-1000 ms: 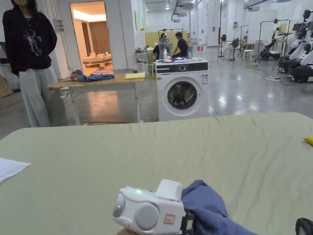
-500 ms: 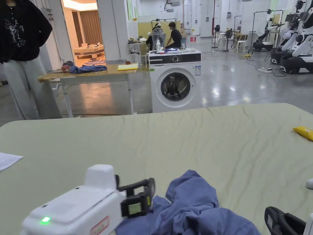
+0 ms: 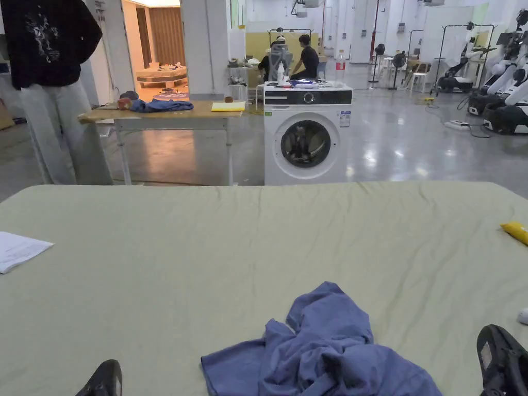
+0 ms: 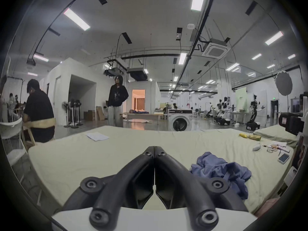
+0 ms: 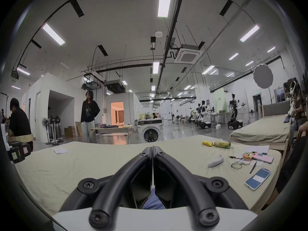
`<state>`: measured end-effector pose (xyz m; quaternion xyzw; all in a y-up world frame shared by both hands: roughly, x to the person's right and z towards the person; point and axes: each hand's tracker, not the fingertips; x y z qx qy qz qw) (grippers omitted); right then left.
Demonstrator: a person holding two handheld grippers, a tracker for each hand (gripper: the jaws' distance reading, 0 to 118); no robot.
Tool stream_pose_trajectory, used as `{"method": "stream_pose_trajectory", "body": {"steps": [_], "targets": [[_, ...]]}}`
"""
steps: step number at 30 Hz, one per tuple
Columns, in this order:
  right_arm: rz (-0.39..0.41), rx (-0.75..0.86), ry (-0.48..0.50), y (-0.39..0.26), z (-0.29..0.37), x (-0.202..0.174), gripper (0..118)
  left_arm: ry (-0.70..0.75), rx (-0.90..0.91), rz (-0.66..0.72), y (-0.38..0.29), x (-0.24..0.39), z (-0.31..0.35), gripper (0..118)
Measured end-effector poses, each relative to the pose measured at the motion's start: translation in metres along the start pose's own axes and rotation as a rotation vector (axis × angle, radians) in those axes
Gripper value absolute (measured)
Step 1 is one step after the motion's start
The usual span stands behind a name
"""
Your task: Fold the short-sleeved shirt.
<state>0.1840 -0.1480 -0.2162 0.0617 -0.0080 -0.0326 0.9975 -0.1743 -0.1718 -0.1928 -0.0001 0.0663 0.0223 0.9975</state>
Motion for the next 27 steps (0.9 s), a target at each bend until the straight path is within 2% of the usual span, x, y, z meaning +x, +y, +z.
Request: {"method": "stream_pose_trajectory", "body": {"steps": [5, 7, 9, 11, 12, 13, 14, 15, 16, 19, 21, 25, 26, 27], "targets": [[-0.006, -0.031, -0.007, 0.004, -0.004, 0.006, 0, -0.028, -0.024, 0.001, 0.010, 0.010, -0.011, 0], [-0.012, -0.045, -0.001, 0.006, -0.005, 0.009, 0, -0.095, -0.069, 0.028, 0.023, 0.013, -0.029, 0], [-0.014, -0.076, 0.029, 0.008, -0.009, 0.010, 0, -0.188, -0.241, 0.069, 0.040, 0.015, -0.067, 0], [-0.010, -0.108, 0.068, 0.009, -0.012, 0.011, 0, -0.310, -0.478, 0.174, 0.043, 0.012, -0.125, 0], [-0.007, -0.113, 0.077, 0.008, -0.013, 0.011, 0, -0.355, -0.574, 0.204, 0.036, 0.012, -0.153, 4], [-0.003, -0.119, 0.084, 0.007, -0.014, 0.011, 0, -0.381, -0.630, 0.220, 0.032, 0.010, -0.177, 31], [0.001, -0.126, 0.091, 0.006, -0.015, 0.011, 0, -0.370, -0.683, 0.179, 0.021, 0.014, -0.201, 69], [0.006, -0.132, 0.096, 0.004, -0.016, 0.012, 0, -0.315, -0.762, 0.112, 0.012, 0.021, -0.222, 95], [0.011, -0.142, 0.100, 0.002, -0.017, 0.013, 0, -0.288, -0.827, 0.065, -0.002, 0.025, -0.242, 104], [0.025, -0.171, 0.111, -0.007, -0.022, 0.015, 0, -0.250, -0.915, -0.084, -0.038, 0.038, -0.281, 103], [0.040, -0.202, 0.115, -0.013, -0.027, 0.016, 0, -0.206, -0.988, -0.064, -0.060, 0.042, -0.298, 104], [0.033, -0.256, 0.109, -0.024, -0.034, 0.020, 0, -0.244, -1.051, -0.041, -0.097, 0.049, -0.321, 103], [0.034, -0.271, 0.105, -0.026, -0.035, 0.020, 0, -0.265, -1.089, -0.091, -0.107, 0.055, -0.321, 103], [0.032, -0.281, 0.103, -0.027, -0.036, 0.021, 0, -0.258, -1.071, -0.196, -0.112, 0.061, -0.318, 103]]}}
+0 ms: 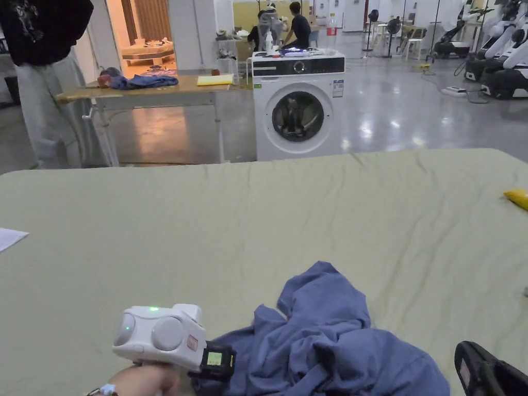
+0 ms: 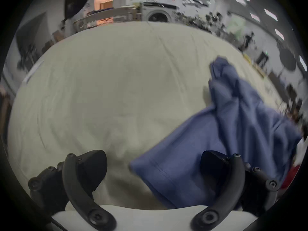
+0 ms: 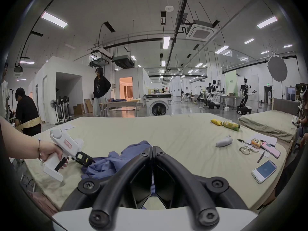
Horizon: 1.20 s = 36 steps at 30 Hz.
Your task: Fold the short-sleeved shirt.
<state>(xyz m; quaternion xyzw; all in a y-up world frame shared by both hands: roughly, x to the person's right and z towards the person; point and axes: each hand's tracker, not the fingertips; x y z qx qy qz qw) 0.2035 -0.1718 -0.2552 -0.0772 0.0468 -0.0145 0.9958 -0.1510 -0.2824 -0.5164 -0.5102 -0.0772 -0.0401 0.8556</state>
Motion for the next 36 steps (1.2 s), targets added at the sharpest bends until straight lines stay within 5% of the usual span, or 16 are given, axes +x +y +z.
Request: {"method": "stream_pose_trajectory", "body": {"steps": [1, 3, 5, 6, 7, 8, 14, 19, 21, 24, 25, 33, 36], "targets": [[-0.005, -0.008, 0.000, -0.001, -0.001, 0.000, 0, 0.023, 0.038, -0.089, -0.004, 0.006, 0.002, 103], [-0.009, -0.021, 0.000, -0.002, -0.003, 0.000, 0, 0.004, 0.085, -0.033, -0.012, 0.008, 0.012, 102], [-0.005, -0.026, 0.001, -0.003, -0.004, -0.001, 0, 0.005, 0.143, -0.057, -0.020, 0.014, 0.022, 79], [-0.002, -0.027, 0.003, -0.003, -0.005, -0.001, 0, -0.006, 0.170, -0.090, -0.025, 0.021, 0.032, 62], [-0.001, -0.026, 0.005, -0.004, -0.005, -0.002, 0, -0.009, 0.206, -0.128, -0.030, 0.028, 0.038, 22], [-0.008, -0.021, 0.011, -0.005, -0.006, -0.003, 0, -0.006, 0.236, -0.156, -0.033, 0.034, 0.043, 0], [-0.134, -0.062, 0.156, 0.028, -0.054, 0.012, 0, -0.045, 0.558, 0.032, -0.070, 0.025, 0.102, 0], [-0.226, -0.476, 0.291, 0.059, -0.192, 0.033, 0, -0.101, 0.657, 0.182, -0.125, 0.003, 0.135, 0], [-0.146, -0.610, 0.292, 0.060, -0.249, 0.032, 6, -0.110, 0.633, 0.205, -0.137, -0.002, 0.135, 0], [-0.087, -0.791, 0.199, 0.045, -0.322, 0.021, 109, -0.133, 0.623, 0.275, -0.150, -0.009, 0.138, 0], [-0.072, -0.846, 0.198, 0.037, -0.343, 0.018, 114, -0.146, 0.618, 0.290, -0.153, -0.013, 0.139, 0], [-0.061, -0.983, 0.077, -0.014, -0.421, 0.005, 105, -0.125, 0.601, 0.304, -0.162, -0.025, 0.138, 0], [0.129, -1.057, 0.053, -0.022, -0.425, -0.015, 93, -0.098, 0.578, 0.270, -0.164, -0.026, 0.134, 0]]}}
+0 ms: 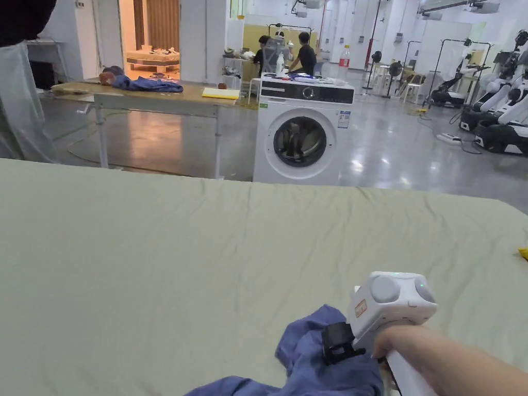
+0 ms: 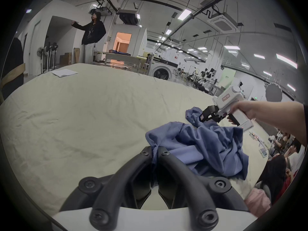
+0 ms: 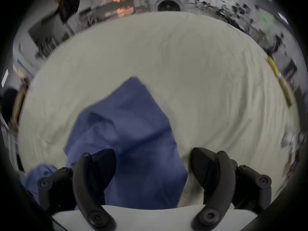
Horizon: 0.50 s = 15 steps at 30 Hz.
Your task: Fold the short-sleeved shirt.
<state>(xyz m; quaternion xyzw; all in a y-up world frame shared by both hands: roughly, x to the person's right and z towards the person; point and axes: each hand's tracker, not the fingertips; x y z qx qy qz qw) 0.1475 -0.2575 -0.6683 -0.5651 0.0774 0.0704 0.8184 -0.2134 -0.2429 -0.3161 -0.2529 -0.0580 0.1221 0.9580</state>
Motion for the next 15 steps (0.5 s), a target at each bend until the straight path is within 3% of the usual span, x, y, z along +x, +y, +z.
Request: {"method": "stream_pose_trajectory", "body": {"steps": [1, 2, 3, 4, 6, 8, 10, 15], "targets": [[0.052, 0.024, -0.016, 0.000, 0.007, -0.007, 85, 0.004, -0.003, -0.009, -0.001, -0.001, -0.001, 0], [0.067, 0.020, 0.022, 0.001, 0.015, -0.011, 69, 0.008, -0.010, -0.014, -0.001, -0.001, -0.002, 0], [0.086, 0.031, 0.052, 0.000, 0.022, -0.014, 45, 0.009, -0.014, -0.014, -0.002, -0.002, -0.003, 0], [0.116, 0.029, 0.052, -0.002, 0.028, -0.021, 0, 0.009, -0.017, -0.006, -0.002, -0.002, -0.003, 0], [0.184, 0.066, 0.008, -0.010, 0.042, -0.021, 0, 0.009, -0.020, 0.018, -0.001, -0.003, -0.004, 0], [0.107, 0.104, 0.170, -0.021, 0.062, -0.006, 0, 0.005, -0.010, 0.043, 0.004, -0.005, 0.000, 0], [0.031, 0.260, 0.167, -0.039, 0.097, 0.010, 0, 0.016, 0.014, 0.047, 0.014, -0.008, 0.007, 0], [-0.039, 0.460, 0.183, -0.094, 0.207, 0.057, 0, 0.063, 0.115, -0.046, 0.064, -0.016, 0.037, 0]]}}
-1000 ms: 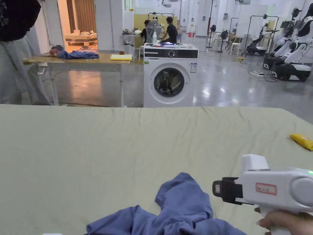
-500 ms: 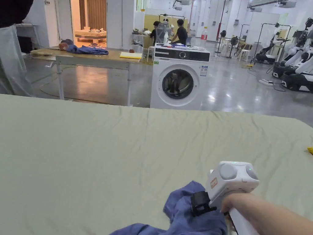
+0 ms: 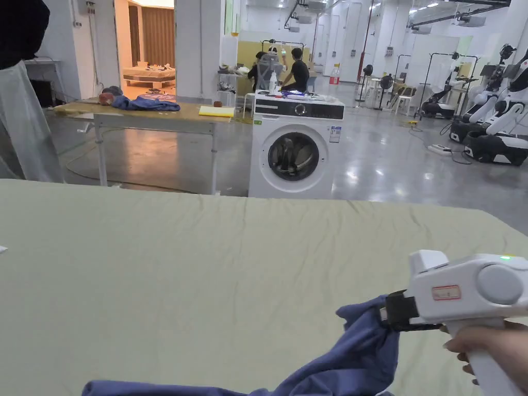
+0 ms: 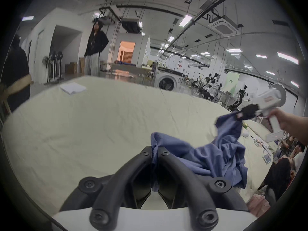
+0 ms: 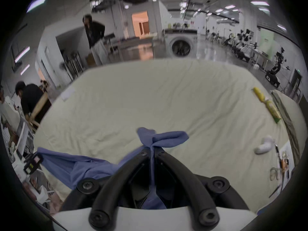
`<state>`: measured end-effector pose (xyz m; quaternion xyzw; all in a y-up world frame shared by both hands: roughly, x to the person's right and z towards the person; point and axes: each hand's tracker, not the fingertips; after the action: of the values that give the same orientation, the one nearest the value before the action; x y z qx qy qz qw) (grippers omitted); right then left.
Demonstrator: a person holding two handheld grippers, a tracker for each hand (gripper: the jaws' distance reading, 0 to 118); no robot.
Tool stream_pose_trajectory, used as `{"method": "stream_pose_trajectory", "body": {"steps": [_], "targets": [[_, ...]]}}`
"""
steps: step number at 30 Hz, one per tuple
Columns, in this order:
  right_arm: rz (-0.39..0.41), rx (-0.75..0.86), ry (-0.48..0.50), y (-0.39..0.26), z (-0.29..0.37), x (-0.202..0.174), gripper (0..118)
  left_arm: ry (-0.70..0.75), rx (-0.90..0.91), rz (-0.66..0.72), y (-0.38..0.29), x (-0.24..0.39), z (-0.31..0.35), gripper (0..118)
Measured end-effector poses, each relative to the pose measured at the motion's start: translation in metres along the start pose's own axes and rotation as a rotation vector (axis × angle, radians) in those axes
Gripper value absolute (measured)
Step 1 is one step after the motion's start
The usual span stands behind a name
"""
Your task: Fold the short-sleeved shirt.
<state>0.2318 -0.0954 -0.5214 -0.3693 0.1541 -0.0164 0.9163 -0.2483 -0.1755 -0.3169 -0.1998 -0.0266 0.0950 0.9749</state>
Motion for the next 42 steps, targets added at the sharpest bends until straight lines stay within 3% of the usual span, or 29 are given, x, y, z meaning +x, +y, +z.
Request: {"method": "stream_pose_trajectory", "body": {"steps": [7, 13, 20, 34, 42], "targets": [[-0.059, 0.182, -0.015, 0.019, 0.142, 0.013, 0, -0.009, 0.065, -0.089, 0.094, -0.006, 0.024, 0], [-0.064, 0.296, -0.063, 0.052, 0.205, 0.008, 0, -0.035, 0.130, -0.205, 0.171, 0.020, 0.040, 0], [0.006, 0.409, -0.139, 0.122, 0.261, -0.011, 0, -0.042, 0.197, -0.178, 0.253, 0.036, 0.046, 0], [0.186, 0.589, -0.390, 0.307, 0.270, -0.046, 0, 0.031, 0.295, -0.111, 0.399, 0.060, -0.026, 0], [0.218, 0.680, -0.502, 0.367, 0.235, -0.046, 0, 0.087, 0.374, -0.072, 0.441, 0.062, -0.101, 0]]}}
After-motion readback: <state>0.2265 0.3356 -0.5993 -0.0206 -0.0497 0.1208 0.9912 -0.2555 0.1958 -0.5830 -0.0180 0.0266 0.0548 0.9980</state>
